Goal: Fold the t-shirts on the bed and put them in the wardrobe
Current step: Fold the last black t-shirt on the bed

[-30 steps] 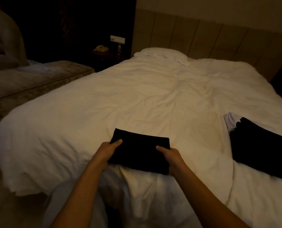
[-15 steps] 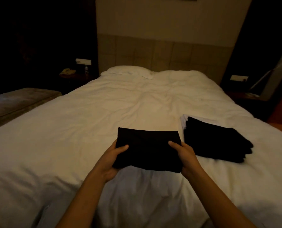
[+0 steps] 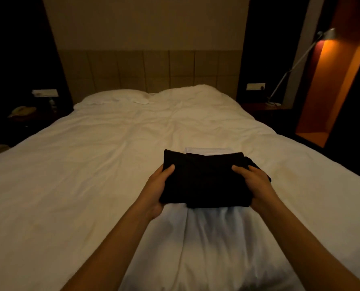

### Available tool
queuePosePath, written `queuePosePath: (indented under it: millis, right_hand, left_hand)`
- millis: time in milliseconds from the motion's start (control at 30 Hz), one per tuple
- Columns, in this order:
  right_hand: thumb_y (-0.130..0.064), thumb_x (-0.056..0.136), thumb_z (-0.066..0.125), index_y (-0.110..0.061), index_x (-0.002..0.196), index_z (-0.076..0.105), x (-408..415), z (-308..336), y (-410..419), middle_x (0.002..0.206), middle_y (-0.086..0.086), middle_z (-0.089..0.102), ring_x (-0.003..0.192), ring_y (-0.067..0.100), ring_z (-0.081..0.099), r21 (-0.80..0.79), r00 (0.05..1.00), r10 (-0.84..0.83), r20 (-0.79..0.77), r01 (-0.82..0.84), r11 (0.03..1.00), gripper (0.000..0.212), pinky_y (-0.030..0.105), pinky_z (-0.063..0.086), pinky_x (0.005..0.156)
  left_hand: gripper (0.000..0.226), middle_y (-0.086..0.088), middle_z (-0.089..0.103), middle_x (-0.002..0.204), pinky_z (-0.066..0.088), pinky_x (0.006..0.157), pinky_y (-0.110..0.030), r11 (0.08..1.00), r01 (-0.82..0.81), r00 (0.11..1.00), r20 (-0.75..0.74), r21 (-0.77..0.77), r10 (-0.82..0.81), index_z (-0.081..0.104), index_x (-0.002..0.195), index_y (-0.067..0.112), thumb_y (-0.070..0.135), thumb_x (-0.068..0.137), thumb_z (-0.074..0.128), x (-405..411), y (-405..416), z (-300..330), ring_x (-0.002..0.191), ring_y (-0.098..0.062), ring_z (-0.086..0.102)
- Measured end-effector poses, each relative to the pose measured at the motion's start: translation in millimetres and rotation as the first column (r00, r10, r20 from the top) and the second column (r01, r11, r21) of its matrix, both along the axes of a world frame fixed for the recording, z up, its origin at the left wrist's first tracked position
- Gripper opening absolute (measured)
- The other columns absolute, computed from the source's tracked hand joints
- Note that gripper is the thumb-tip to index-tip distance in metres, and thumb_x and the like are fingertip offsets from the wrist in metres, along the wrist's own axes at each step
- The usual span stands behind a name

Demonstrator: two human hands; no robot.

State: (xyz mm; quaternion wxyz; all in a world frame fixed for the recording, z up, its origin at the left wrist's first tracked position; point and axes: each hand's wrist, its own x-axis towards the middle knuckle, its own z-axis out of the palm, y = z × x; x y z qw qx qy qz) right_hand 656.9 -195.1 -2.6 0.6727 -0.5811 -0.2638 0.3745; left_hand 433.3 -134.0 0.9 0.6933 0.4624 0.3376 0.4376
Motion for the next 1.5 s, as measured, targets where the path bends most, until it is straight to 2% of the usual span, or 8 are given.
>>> queuePosePath:
  millis: [200, 433, 600, 833, 967, 1133, 1300, 1500]
  right_hand:
    - [-0.016, 0.088, 0.07, -0.005, 0.097, 0.069, 71.1, 27.8, 43.9, 0.084, 0.015, 0.073, 0.07, 0.027, 0.071, -0.071, 0.998, -0.003, 0.066, 0.008, 0.997, 0.014, 0.03, 0.054, 0.056]
    - [-0.013, 0.088, 0.07, 0.003, 0.105, 0.068, 127.9, 25.0, 92.9, 0.095, 0.019, 0.071, 0.082, 0.032, 0.069, -0.204, 0.973, 0.041, 0.228, 0.007, 0.979, 0.023, 0.038, 0.056, 0.073]
    - [-0.027, 0.092, 0.063, -0.007, 0.082, 0.061, 136.3, -33.2, 93.1, 0.08, 0.01, 0.062, 0.069, 0.022, 0.058, -0.448, 0.685, 0.275, 0.675, 0.085, 0.89, 0.023, 0.031, 0.042, 0.058]
    - [-0.04, 0.095, 0.054, -0.011, 0.114, 0.059, 133.7, -52.9, 84.4, 0.104, 0.008, 0.064, 0.096, 0.029, 0.062, -0.403, 0.587, 0.235, 0.775, 0.172, 0.899, 0.035, 0.033, 0.042, 0.072]
    - [-0.051, 0.091, 0.056, -0.012, 0.124, 0.058, 135.0, -48.4, 83.2, 0.12, 0.015, 0.06, 0.112, 0.035, 0.055, -0.411, 0.51, 0.227, 0.83, 0.284, 0.866, 0.051, 0.04, 0.046, 0.087]
    - [-0.049, 0.086, 0.066, -0.004, 0.122, 0.056, 146.7, -52.1, 84.8, 0.107, 0.012, 0.063, 0.096, 0.029, 0.061, -0.514, 0.862, 0.221, 0.457, 0.053, 0.856, 0.059, 0.038, 0.051, 0.082]
    - [-0.051, 0.077, 0.075, -0.006, 0.122, 0.058, 161.3, -64.8, 77.5, 0.116, 0.018, 0.066, 0.106, 0.034, 0.064, -0.507, 0.95, 0.309, 0.035, -0.25, 0.825, 0.065, 0.047, 0.05, 0.099]
    - [-0.053, 0.074, 0.076, -0.007, 0.119, 0.06, 165.9, -75.6, 80.8, 0.113, 0.019, 0.069, 0.105, 0.035, 0.065, -0.492, 0.934, 0.355, -0.048, -0.331, 0.805, 0.066, 0.046, 0.051, 0.098]
  left_hand:
    - [0.024, -0.003, 0.074, 0.11, 0.059, 0.076, -0.036, 0.999, -0.037, 0.993, -0.107, 0.029, 0.04, 0.064, 0.12, 0.023, 0.029, 0.099, 0.055, 67.5, 54.4, 20.0, 0.099, -0.022, 0.071]
    - [0.02, -0.005, 0.071, 0.107, 0.056, 0.074, -0.033, 0.996, -0.065, 0.952, -0.296, 0.06, 0.08, 0.064, 0.114, 0.017, 0.028, 0.1, 0.055, 116.6, 99.4, 6.7, 0.094, -0.021, 0.068]
    - [0.027, -0.004, 0.071, 0.106, 0.055, 0.091, -0.044, 0.962, -0.087, 0.84, -0.499, 0.258, 0.21, 0.067, 0.116, 0.013, 0.031, 0.097, 0.059, 125.9, 98.6, -50.7, 0.094, -0.02, 0.068]
    - [0.024, 0.004, 0.069, 0.101, 0.055, 0.089, -0.045, 0.912, -0.12, 0.793, -0.515, 0.392, 0.325, 0.065, 0.106, 0.022, 0.041, 0.092, 0.063, 125.8, 90.9, -60.3, 0.094, -0.017, 0.066]
    - [0.045, 0.009, 0.059, 0.099, 0.052, 0.082, -0.037, 0.878, -0.108, 0.562, -0.7, 0.466, 0.44, 0.053, 0.109, 0.025, 0.061, 0.083, 0.064, 124.7, 88.9, -50.0, 0.092, -0.017, 0.06]
    - [0.107, -0.008, 0.067, 0.115, 0.056, 0.089, -0.045, 0.983, -0.179, 0.779, -0.603, 0.05, 0.173, 0.058, 0.122, 0.009, 0.079, 0.044, 0.078, 120.2, 103.4, -61.8, 0.099, -0.03, 0.066]
    - [0.061, -0.011, 0.071, 0.11, 0.055, 0.086, -0.038, 0.964, 0.059, 0.91, -0.382, -0.261, -0.159, 0.063, 0.116, 0.017, 0.06, 0.074, 0.074, 118.6, 92.8, -64.5, 0.101, -0.029, 0.067]
    - [0.045, -0.005, 0.077, 0.09, 0.055, 0.066, -0.03, 0.95, 0.147, 0.902, -0.356, -0.275, -0.243, 0.064, 0.111, 0.019, 0.057, 0.086, 0.063, 114.8, 91.6, -64.8, 0.082, -0.021, 0.073]
